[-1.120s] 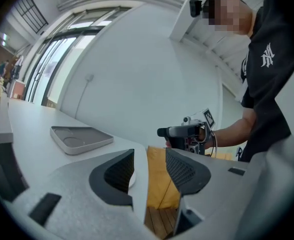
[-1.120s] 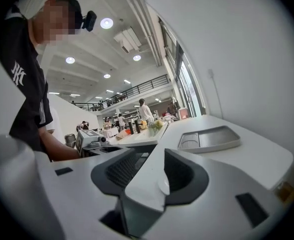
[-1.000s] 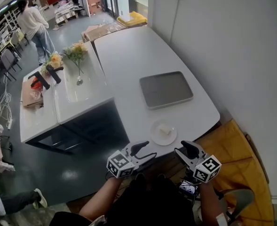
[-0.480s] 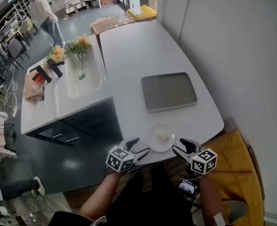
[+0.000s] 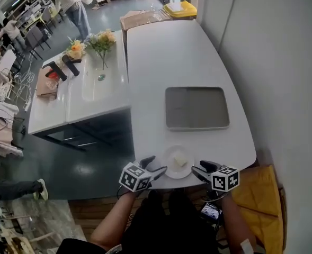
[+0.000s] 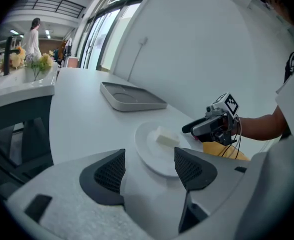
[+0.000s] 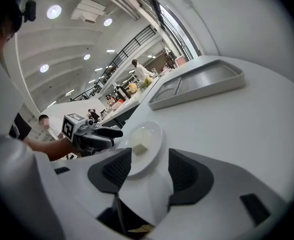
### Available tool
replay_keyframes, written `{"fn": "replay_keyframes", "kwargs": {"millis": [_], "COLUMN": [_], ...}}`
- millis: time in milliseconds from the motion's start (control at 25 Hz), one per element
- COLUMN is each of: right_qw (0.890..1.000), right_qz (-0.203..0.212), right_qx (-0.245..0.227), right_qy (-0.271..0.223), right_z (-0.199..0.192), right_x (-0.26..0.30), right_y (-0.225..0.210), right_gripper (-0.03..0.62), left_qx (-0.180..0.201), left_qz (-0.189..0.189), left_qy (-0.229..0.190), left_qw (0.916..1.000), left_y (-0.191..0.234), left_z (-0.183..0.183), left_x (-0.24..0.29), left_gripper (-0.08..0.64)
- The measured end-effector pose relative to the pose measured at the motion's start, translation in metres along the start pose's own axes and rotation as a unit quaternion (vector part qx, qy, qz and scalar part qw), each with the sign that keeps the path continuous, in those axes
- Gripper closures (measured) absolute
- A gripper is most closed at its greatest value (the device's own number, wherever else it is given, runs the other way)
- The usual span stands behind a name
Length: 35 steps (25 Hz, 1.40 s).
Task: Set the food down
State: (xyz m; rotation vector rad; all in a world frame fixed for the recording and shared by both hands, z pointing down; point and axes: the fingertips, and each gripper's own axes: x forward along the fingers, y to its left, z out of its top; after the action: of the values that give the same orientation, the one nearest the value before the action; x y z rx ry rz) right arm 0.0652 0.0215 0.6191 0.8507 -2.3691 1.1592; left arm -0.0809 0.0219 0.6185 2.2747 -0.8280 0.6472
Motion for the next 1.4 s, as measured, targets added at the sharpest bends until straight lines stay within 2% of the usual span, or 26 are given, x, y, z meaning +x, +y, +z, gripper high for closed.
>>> {"fn": "replay_keyframes", "kwargs": {"millis": [240, 440, 560, 680, 760, 880, 1000, 1120, 1320, 1400], "right_qw": [0.998, 0.995, 0.995, 0.994, 0.994, 0.994, 0.994, 0.994, 0.994, 0.993], "right_qz": [0.003, 0.002, -0.005, -0.021, -0.036, -0.045, -0.038, -0.032, -0.028, -0.034], "right_qx": [0.040, 0.064, 0.060, 0.036, 0.016, 0.007, 0.023, 0.039, 0.072, 0.077], "right_qy": [0.053, 0.071, 0.086, 0.099, 0.104, 0.102, 0.097, 0.096, 0.083, 0.087], "right_z": [-0.005, -0.003, -0.002, -0.003, -0.003, -0.003, -0.004, -0.007, -0.007, -0.010], "right_x": [0.016, 0.018, 0.024, 0.028, 0.029, 0.033, 0.034, 0.036, 0.036, 0.036], "right_y": [-0.010, -0.010, -0.008, -0.004, -0.003, -0.004, -0.003, 0.000, -0.001, -0.004], "right_gripper": [0.388, 0.390, 0.394, 0.399, 0.403, 0.405, 0.408, 0.454, 0.466, 0.505], "left_qx": [-0.015, -0.018, -0.007, 0.016, 0.024, 0.014, -0.004, -0.022, -0.020, -0.015], "left_qz": [-0.005, -0.002, 0.007, 0.021, 0.024, 0.018, 0.012, 0.005, 0.006, 0.011], "left_qy": [0.048, 0.068, 0.081, 0.092, 0.092, 0.080, 0.069, 0.065, 0.061, 0.051], "left_qw": [0.9987, 0.9975, 0.9967, 0.9954, 0.9952, 0.9966, 0.9975, 0.9977, 0.9979, 0.9985], "left_y": [0.002, 0.003, 0.004, 0.004, 0.003, 0.003, 0.002, 0.002, 0.003, 0.005], "left_z": [-0.011, -0.010, -0.011, -0.012, -0.012, -0.010, -0.009, -0.008, -0.007, -0.005], "left_x": [0.012, 0.012, 0.013, 0.015, 0.015, 0.016, 0.019, 0.018, 0.018, 0.017], "left_gripper": [0.281, 0.281, 0.281, 0.282, 0.282, 0.283, 0.308, 0.314, 0.322, 0.325]}}
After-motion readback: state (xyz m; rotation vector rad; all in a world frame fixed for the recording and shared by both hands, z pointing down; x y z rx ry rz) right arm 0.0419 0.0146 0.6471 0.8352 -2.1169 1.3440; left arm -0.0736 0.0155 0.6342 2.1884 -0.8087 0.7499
